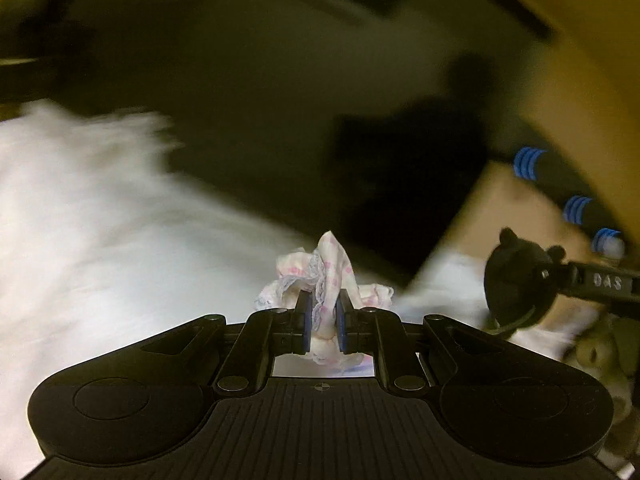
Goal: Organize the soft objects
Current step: 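Grasp the black plush toy with the right gripper while the left carries the flower, then lower the black plush toy into the pink box and open the right gripper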
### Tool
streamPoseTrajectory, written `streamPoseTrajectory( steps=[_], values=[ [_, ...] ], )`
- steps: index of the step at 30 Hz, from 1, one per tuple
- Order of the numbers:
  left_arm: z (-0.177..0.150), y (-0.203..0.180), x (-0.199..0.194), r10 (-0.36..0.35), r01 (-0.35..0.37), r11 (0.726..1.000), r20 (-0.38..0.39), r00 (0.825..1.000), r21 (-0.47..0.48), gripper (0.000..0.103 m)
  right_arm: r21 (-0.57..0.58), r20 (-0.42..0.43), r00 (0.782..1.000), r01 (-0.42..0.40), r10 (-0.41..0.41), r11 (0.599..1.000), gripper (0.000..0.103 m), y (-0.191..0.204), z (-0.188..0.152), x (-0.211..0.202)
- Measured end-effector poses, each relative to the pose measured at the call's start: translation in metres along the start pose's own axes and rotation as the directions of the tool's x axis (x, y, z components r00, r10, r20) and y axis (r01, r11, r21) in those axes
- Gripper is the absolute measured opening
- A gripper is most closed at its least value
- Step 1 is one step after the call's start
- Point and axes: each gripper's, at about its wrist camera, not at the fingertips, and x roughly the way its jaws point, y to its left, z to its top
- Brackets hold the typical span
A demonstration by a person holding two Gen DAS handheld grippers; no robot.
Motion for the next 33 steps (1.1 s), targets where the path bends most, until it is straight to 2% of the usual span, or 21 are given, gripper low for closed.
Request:
streamPoseTrajectory(
  steps=[1, 3, 5, 7, 9, 10, 13, 14, 15, 16, 18, 19, 20, 22, 23, 26, 29, 31, 33],
  values=[
    [0.002, -0.017, 0.008, -0.056, 0.056, 0.998, -0.014, 0.998, 0.019, 0.014, 0.017, 0.022, 0.999, 0.039, -0.039, 0.999, 0.071, -0.018, 0.004, -0.016],
    [0.003, -0.059, 0.029, -0.174, 0.177, 0.983, -0.054, 0.983, 0.055, 0.014, 0.057, 0.065, 0.988, 0.136, -0.139, 0.989, 0.071, -0.063, 0.009, -0.056],
    [0.0, -0.1, 0.05, -0.272, 0.28, 0.957, -0.099, 0.957, 0.082, 0.014, 0.081, 0.087, 0.966, 0.235, -0.242, 0.969, 0.071, -0.101, 0.007, -0.087],
    [-0.009, -0.144, 0.071, -0.344, 0.36, 0.928, -0.149, 0.927, 0.099, 0.014, 0.092, 0.098, 0.931, 0.344, -0.352, 0.934, 0.071, -0.135, -0.002, -0.116],
    [-0.021, -0.189, 0.098, -0.406, 0.432, 0.898, -0.22, 0.887, 0.085, 0.014, 0.132, 0.071, 0.904, 0.411, -0.422, 0.902, 0.071, -0.171, -0.016, -0.136],
    [-0.028, -0.213, 0.112, -0.437, 0.471, 0.878, -0.26, 0.861, 0.081, 0.014, 0.148, 0.045, 0.899, 0.425, -0.435, 0.893, 0.071, -0.186, -0.021, -0.142],
    [-0.045, -0.27, 0.143, -0.494, 0.546, 0.834, -0.332, 0.803, 0.081, 0.014, 0.182, -0.018, 0.875, 0.478, -0.483, 0.859, 0.071, -0.228, -0.05, -0.15],
    [-0.048, -0.283, 0.151, -0.511, 0.564, 0.823, -0.344, 0.788, 0.066, 0.014, 0.193, -0.036, 0.87, 0.489, -0.492, 0.851, 0.071, -0.239, -0.06, -0.149],
    [-0.052, -0.295, 0.164, -0.537, 0.584, 0.811, -0.358, 0.764, 0.032, 0.015, 0.206, -0.06, 0.867, 0.495, -0.494, 0.844, 0.072, -0.25, -0.07, -0.145],
    [-0.056, -0.306, 0.18, -0.554, 0.594, 0.804, -0.379, 0.741, -0.014, 0.017, 0.215, -0.084, 0.869, 0.494, -0.488, 0.842, 0.074, -0.261, -0.082, -0.139],
    [-0.073, -0.326, 0.205, -0.52, 0.564, 0.825, -0.452, 0.725, -0.045, 0.019, 0.218, -0.114, 0.879, 0.476, -0.463, 0.852, 0.076, -0.277, -0.102, -0.131],
    [-0.083, -0.334, 0.211, -0.476, 0.54, 0.841, -0.491, 0.729, -0.013, 0.019, 0.212, -0.131, 0.881, 0.473, -0.455, 0.855, 0.076, -0.277, -0.112, -0.128],
    [-0.092, -0.344, 0.22, -0.421, 0.517, 0.855, -0.521, 0.743, 0.047, 0.02, 0.2, -0.149, 0.88, 0.474, -0.451, 0.858, 0.076, -0.277, -0.121, -0.122],
    [-0.108, -0.356, 0.226, -0.35, 0.487, 0.861, -0.526, 0.775, 0.145, 0.021, 0.166, -0.159, 0.88, 0.471, -0.447, 0.867, 0.077, -0.271, -0.136, -0.115],
    [-0.113, -0.354, 0.225, -0.344, 0.479, 0.864, -0.512, 0.787, 0.157, 0.021, 0.16, -0.161, 0.881, 0.468, -0.445, 0.869, 0.077, -0.268, -0.142, -0.113],
    [-0.12, -0.342, 0.213, -0.376, 0.476, 0.872, -0.467, 0.801, 0.115, 0.021, 0.192, -0.171, 0.895, 0.439, -0.411, 0.877, 0.078, -0.261, -0.154, -0.109],
    [-0.111, -0.322, 0.179, -0.373, 0.452, 0.88, -0.378, 0.847, 0.146, 0.021, 0.231, -0.173, 0.907, 0.415, -0.383, 0.88, 0.078, -0.262, -0.166, -0.113],
    [-0.107, -0.299, 0.155, -0.335, 0.405, 0.897, -0.322, 0.886, 0.179, 0.021, 0.25, -0.173, 0.909, 0.412, -0.378, 0.876, 0.078, -0.257, -0.17, -0.114],
    [-0.107, -0.267, 0.132, -0.293, 0.35, 0.918, -0.278, 0.915, 0.185, 0.021, 0.262, -0.161, 0.918, 0.394, -0.363, 0.881, 0.078, -0.248, -0.174, -0.12]
  ],
)
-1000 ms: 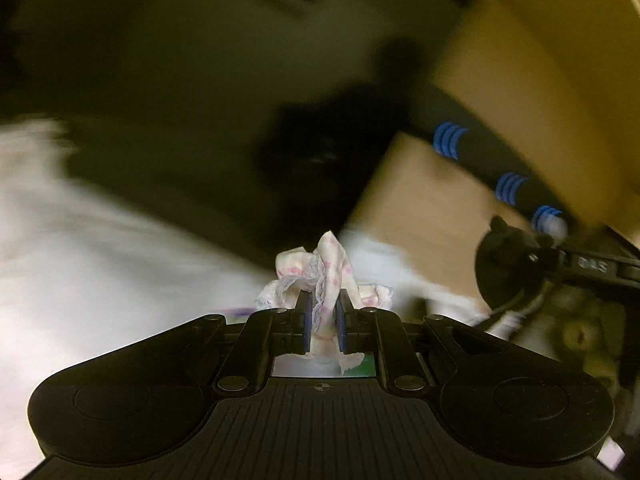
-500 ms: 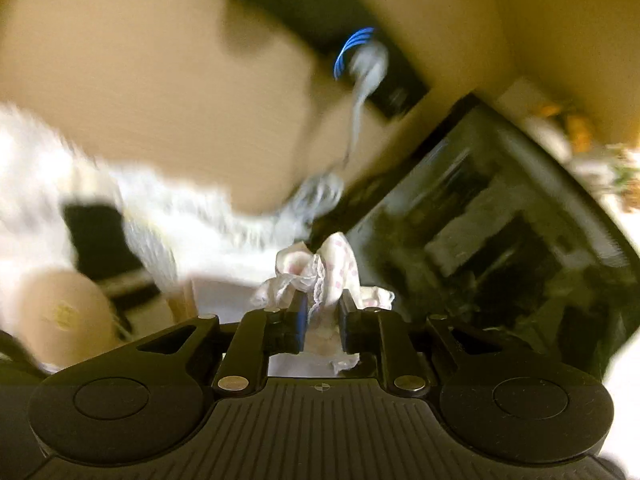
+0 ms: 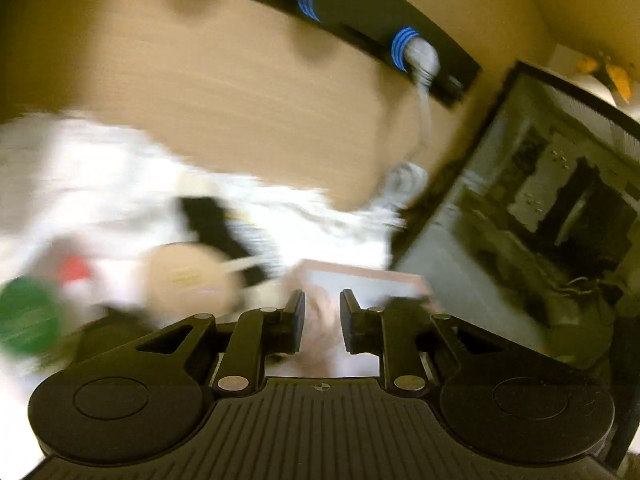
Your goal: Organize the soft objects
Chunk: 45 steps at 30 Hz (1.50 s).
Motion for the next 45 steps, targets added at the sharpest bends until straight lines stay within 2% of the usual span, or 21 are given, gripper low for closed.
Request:
streamPoseTrajectory(
  steps=[3, 6, 10, 14, 18, 21, 24, 27, 29, 32, 36, 38, 39, 40, 42, 45],
  values=[
    [-0.018, 0.04, -0.039, 0.123, -0.121, 0.991, 0.038, 0.992, -0.057, 0.021, -0.018, 0.018, 0.999, -0.039, 0.04, 0.999, 0.079, 0.015, -0.008, -0.011],
    [-0.039, 0.091, -0.078, 0.232, -0.215, 0.956, 0.067, 0.97, -0.2, 0.021, -0.072, 0.042, 0.996, -0.073, 0.076, 0.995, 0.086, 0.04, -0.017, -0.021],
    [-0.059, 0.135, -0.109, 0.3, -0.276, 0.916, 0.038, 0.953, -0.291, 0.021, -0.127, 0.019, 0.991, -0.131, 0.135, 0.983, 0.086, 0.079, -0.035, -0.014],
    [-0.077, 0.155, -0.126, 0.312, -0.296, 0.903, 0.003, 0.95, -0.311, 0.021, -0.141, -0.047, 0.967, -0.256, 0.252, 0.956, 0.086, 0.118, -0.049, -0.005],
    [-0.086, 0.151, -0.115, 0.228, -0.242, 0.94, -0.085, 0.97, -0.241, 0.021, -0.219, -0.103, 0.954, -0.297, 0.281, 0.929, 0.086, 0.16, -0.059, 0.005],
    [-0.088, 0.135, -0.101, 0.193, -0.207, 0.967, -0.104, 0.976, -0.147, 0.021, -0.265, -0.128, 0.957, -0.286, 0.261, 0.921, 0.086, 0.182, -0.07, 0.009],
    [-0.087, 0.123, -0.089, 0.196, -0.206, 0.974, -0.106, 0.975, -0.093, 0.021, -0.331, -0.118, 0.965, -0.261, 0.235, 0.907, 0.086, 0.191, -0.082, 0.002],
    [-0.087, 0.115, -0.08, 0.191, -0.198, 0.979, -0.111, 0.975, -0.049, 0.021, -0.405, 0.015, 0.991, -0.119, 0.137, 0.907, 0.086, 0.187, -0.082, -0.01],
    [-0.087, 0.114, -0.075, 0.184, -0.191, 0.98, -0.112, 0.976, -0.052, 0.021, -0.432, 0.095, 0.995, 0.003, 0.043, 0.902, 0.086, 0.183, -0.075, -0.009],
    [-0.088, 0.113, -0.075, 0.189, -0.195, 0.979, -0.113, 0.976, -0.054, 0.021, -0.464, 0.12, 0.991, 0.105, -0.055, 0.88, 0.079, 0.182, -0.056, 0.012],
    [-0.085, 0.116, -0.08, 0.205, -0.212, 0.976, -0.107, 0.973, -0.055, 0.021, -0.454, 0.054, 0.993, 0.114, -0.101, 0.883, 0.061, 0.178, -0.035, 0.051],
    [-0.083, 0.119, -0.083, 0.214, -0.221, 0.973, -0.097, 0.972, -0.062, 0.021, -0.455, -0.007, 0.995, 0.085, -0.099, 0.886, 0.046, 0.177, -0.031, 0.068],
    [-0.082, 0.12, -0.085, 0.217, -0.223, 0.973, -0.094, 0.972, -0.065, 0.021, -0.453, -0.041, 0.994, 0.073, -0.103, 0.889, 0.025, 0.177, -0.03, 0.074],
    [-0.082, 0.121, -0.086, 0.218, -0.225, 0.972, -0.09, 0.972, -0.067, 0.021, -0.442, -0.08, 0.992, 0.055, -0.101, 0.895, 0.014, 0.176, -0.027, 0.078],
    [-0.082, 0.122, -0.087, 0.219, -0.225, 0.972, -0.091, 0.972, -0.069, 0.021, -0.396, -0.113, 0.993, -0.01, -0.038, 0.918, 0.014, 0.174, -0.023, 0.066],
    [-0.083, 0.122, -0.084, 0.222, -0.229, 0.972, -0.099, 0.97, -0.061, 0.021, -0.356, -0.099, 0.994, -0.071, 0.038, 0.932, 0.014, 0.174, -0.021, 0.034]
  ],
)
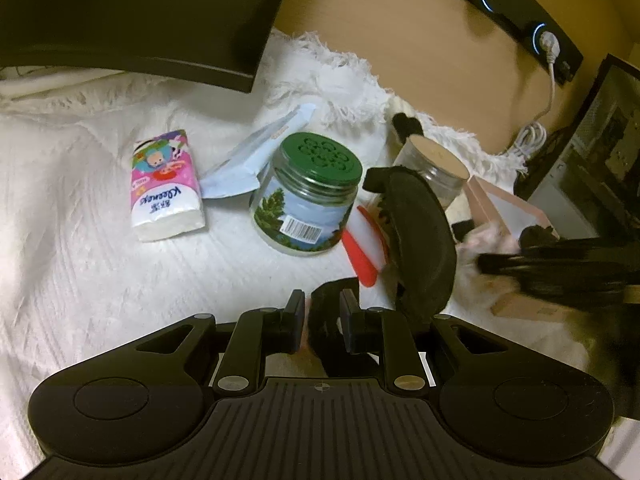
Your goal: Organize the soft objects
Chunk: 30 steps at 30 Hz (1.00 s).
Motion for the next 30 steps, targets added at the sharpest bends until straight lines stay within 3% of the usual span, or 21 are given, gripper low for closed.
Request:
streamPoseTrajectory(
  steps=[6, 11, 14, 17, 20, 23, 24, 25, 27, 30],
  values=[
    [0.0, -0.004, 0.009, 0.005, -0.005, 1.0, -0.021, 1.0, 0.022, 0.021, 0.045, 0.067, 0.997, -0.044, 0.041, 0.998, 0.013, -0.007, -0.018, -0.061],
    [0.0, -0.009, 0.022, 0.031, -0.028, 0.998, -0.057, 0.998, 0.055, 0.021, 0.113, 0.021, 0.999, -0.043, 0.041, 0.993, 0.013, -0.027, -0.038, -0.089],
    [-0.001, -0.012, 0.028, 0.037, -0.032, 0.996, -0.066, 0.997, 0.079, 0.026, 0.128, 0.003, 1.0, 0.02, -0.02, 0.992, 0.013, -0.039, -0.05, -0.102],
    [0.001, -0.015, 0.031, 0.044, -0.038, 0.995, -0.069, 0.997, 0.094, 0.028, 0.174, 0.051, 0.993, 0.097, -0.107, 0.98, 0.013, -0.061, -0.049, -0.116],
    [0.003, -0.017, 0.034, 0.063, -0.056, 0.993, -0.075, 0.995, 0.1, 0.028, 0.214, 0.126, 0.969, 0.181, -0.211, 0.96, 0.013, -0.083, -0.031, -0.12],
    [0.002, -0.018, 0.037, 0.094, -0.083, 0.99, -0.088, 0.992, 0.118, 0.028, 0.275, 0.212, 0.941, 0.201, -0.263, 0.94, 0.014, -0.103, -0.007, -0.118],
    [0.002, -0.018, 0.037, 0.098, -0.087, 0.988, -0.09, 0.991, 0.125, 0.028, 0.289, 0.237, 0.936, 0.189, -0.261, 0.939, 0.022, -0.11, 0.0, -0.114],
    [0.002, -0.019, 0.037, 0.101, -0.089, 0.988, -0.092, 0.991, 0.13, 0.028, 0.306, 0.246, 0.934, 0.178, -0.258, 0.935, 0.04, -0.117, 0.007, -0.109],
    [0.002, -0.02, 0.037, 0.104, -0.091, 0.986, -0.093, 0.99, 0.136, 0.028, 0.344, 0.229, 0.937, 0.176, -0.264, 0.922, 0.067, -0.127, 0.014, -0.102],
    [0.001, -0.02, 0.04, 0.112, -0.099, 0.985, -0.085, 0.99, 0.142, 0.029, 0.376, 0.233, 0.949, 0.112, -0.21, 0.92, 0.071, -0.125, 0.005, -0.097]
  ],
)
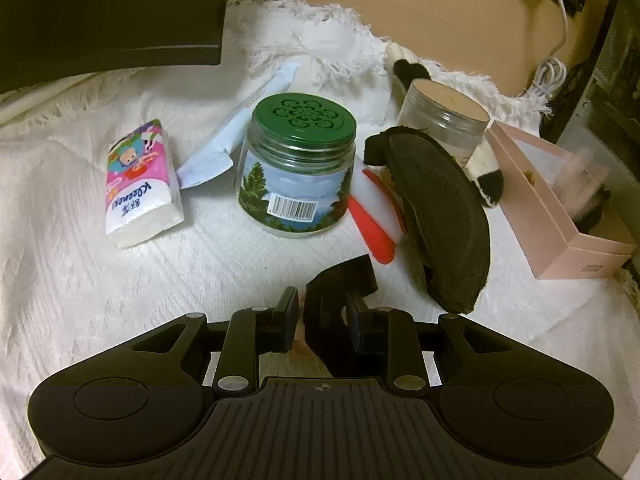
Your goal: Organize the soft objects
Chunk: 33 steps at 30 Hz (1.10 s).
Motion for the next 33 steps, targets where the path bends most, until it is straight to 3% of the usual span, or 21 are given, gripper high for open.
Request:
streamPoseTrajectory(
  steps=[4, 9, 17, 25, 29, 33],
  values=[
    [0.0, -0.001, 0.01, 0.004, -0.004, 1.0, -0.023, 1.0, 0.024, 0.036, -0.024, -0.061, 0.998, -0.015, 0.014, 1.0, 0.071, 0.012, -0.033, 0.008],
    [0.001, -0.004, 0.01, 0.01, -0.008, 0.998, -0.028, 1.0, 0.068, 0.036, -0.08, -0.165, 0.985, -0.059, 0.046, 0.995, 0.071, 0.036, -0.077, 0.016],
    [-0.003, -0.006, 0.01, 0.032, -0.031, 0.996, -0.01, 0.999, 0.081, 0.033, -0.096, -0.309, 0.943, -0.161, 0.125, 0.982, 0.071, 0.07, -0.132, 0.026],
    [-0.014, 0.013, -0.006, -0.033, 0.035, 0.999, 0.037, 0.999, -0.034, 0.028, -0.157, -0.288, 0.952, -0.158, 0.108, 0.975, 0.071, 0.085, -0.132, 0.024],
    [-0.023, 0.04, -0.039, -0.039, 0.055, 0.989, 0.118, 0.992, -0.139, 0.028, -0.203, -0.264, 0.956, -0.181, 0.124, 0.962, 0.071, 0.105, -0.12, 0.024],
    [-0.035, 0.076, -0.075, 0.03, 0.015, 0.973, 0.19, 0.981, -0.23, 0.028, -0.272, -0.239, 0.95, -0.266, 0.202, 0.925, 0.071, 0.148, -0.096, 0.024]
  ],
)
